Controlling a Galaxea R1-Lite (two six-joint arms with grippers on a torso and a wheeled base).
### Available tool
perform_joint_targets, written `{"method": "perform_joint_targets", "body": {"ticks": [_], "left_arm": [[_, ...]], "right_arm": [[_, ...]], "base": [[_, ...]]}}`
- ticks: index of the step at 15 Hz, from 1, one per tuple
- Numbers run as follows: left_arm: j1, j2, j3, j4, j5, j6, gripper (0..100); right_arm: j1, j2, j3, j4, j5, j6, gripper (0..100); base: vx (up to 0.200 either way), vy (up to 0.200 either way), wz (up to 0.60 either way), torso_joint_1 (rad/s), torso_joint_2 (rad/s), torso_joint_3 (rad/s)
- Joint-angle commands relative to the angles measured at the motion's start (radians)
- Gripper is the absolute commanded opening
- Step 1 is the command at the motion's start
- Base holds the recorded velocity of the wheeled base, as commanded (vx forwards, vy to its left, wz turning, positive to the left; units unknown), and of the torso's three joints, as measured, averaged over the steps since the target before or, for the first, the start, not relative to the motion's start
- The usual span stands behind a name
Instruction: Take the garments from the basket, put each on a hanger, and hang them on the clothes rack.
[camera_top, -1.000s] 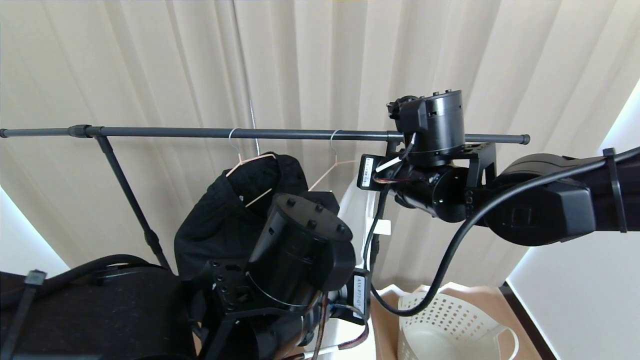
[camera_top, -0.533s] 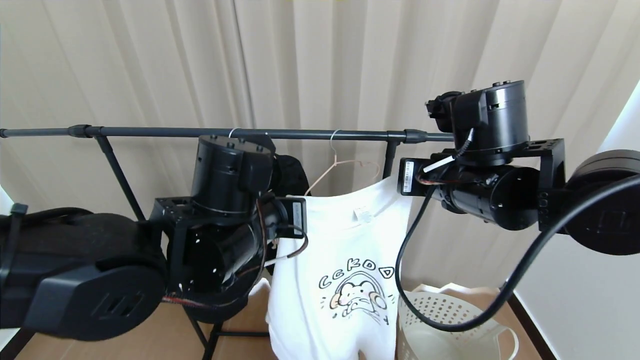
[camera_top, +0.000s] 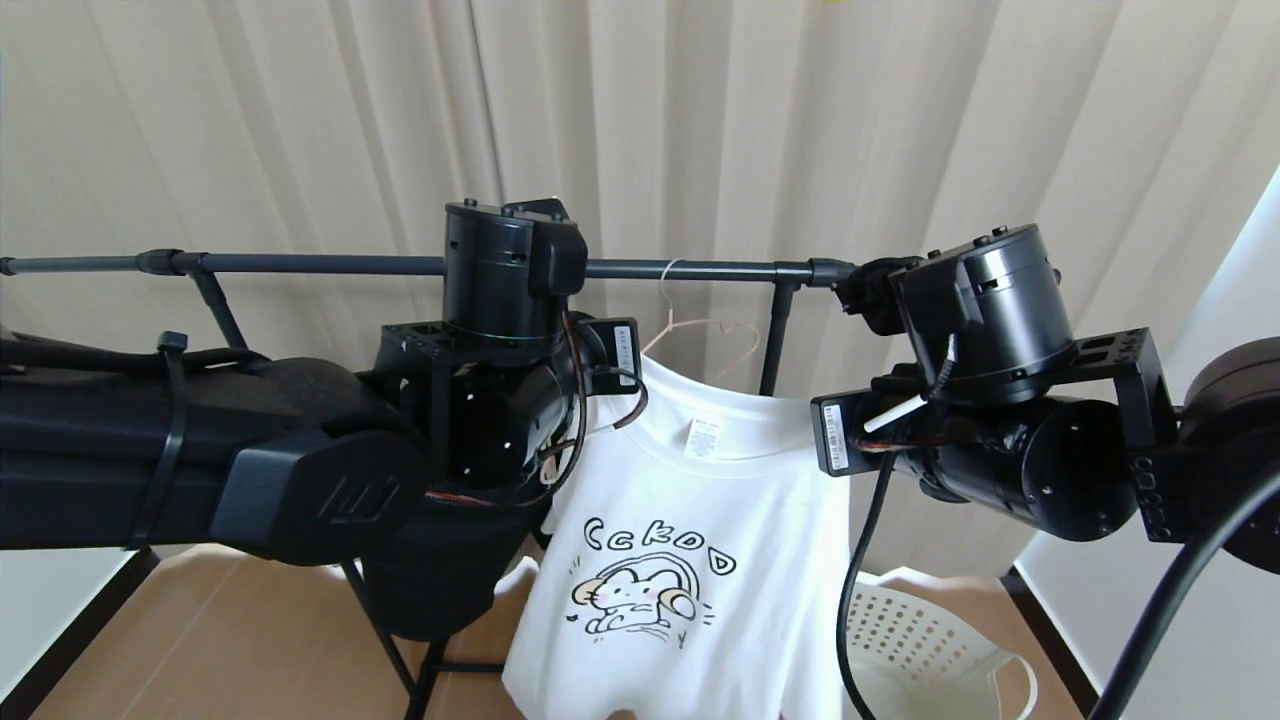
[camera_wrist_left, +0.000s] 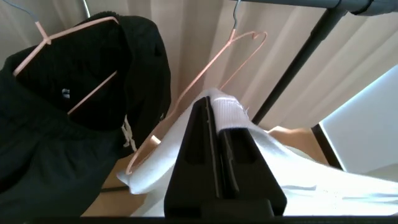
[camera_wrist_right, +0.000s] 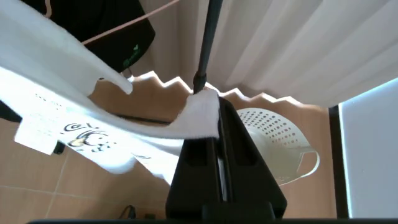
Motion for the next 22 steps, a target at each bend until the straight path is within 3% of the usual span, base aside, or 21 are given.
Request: {"method": "perform_joint_targets", "body": {"ticks": [1, 11, 12, 19, 21, 22], "left_arm": [[-0.001, 0.004, -0.002, 0.0, 0.0, -0.001, 0], [-0.056, -0.017, -0.01, -0.022, 0.0, 0.009, 0], [-0.056, -0.017, -0.016, -0.022, 0.0, 0.02, 0], [-0.088, -0.017, -0.062, -0.022, 0.009, 0.026, 0], [-0.088, -0.017, -0.062, -0.022, 0.012, 0.031, 0], [-0.088, -0.019, -0.053, -0.022, 0.012, 0.029, 0]], "right_arm": [[0.006, 0.01, 0.013, 0.001, 0.0, -0.001, 0], [0.029, 0.016, 0.065, -0.007, 0.007, -0.05, 0], [0.028, 0.018, 0.076, -0.01, 0.011, -0.05, 100], [0.044, -0.002, 0.205, -0.021, 0.254, -0.167, 100], [0.044, -0.024, 0.259, -0.12, 0.357, -0.202, 100], [0.044, -0.033, 0.315, -0.243, 0.442, -0.225, 100]], "base": [[0.0, 0.0, 0.0, 0.0, 0.0, 0.0], [0.0, 0.0, 0.0, 0.0, 0.0, 0.0], [0.0, 0.0, 0.0, 0.0, 0.0, 0.0], [0.0, 0.0, 0.0, 0.0, 0.0, 0.0], [0.0, 0.0, 0.0, 0.0, 0.0, 0.0], [0.0, 0.0, 0.0, 0.0, 0.0, 0.0]]}}
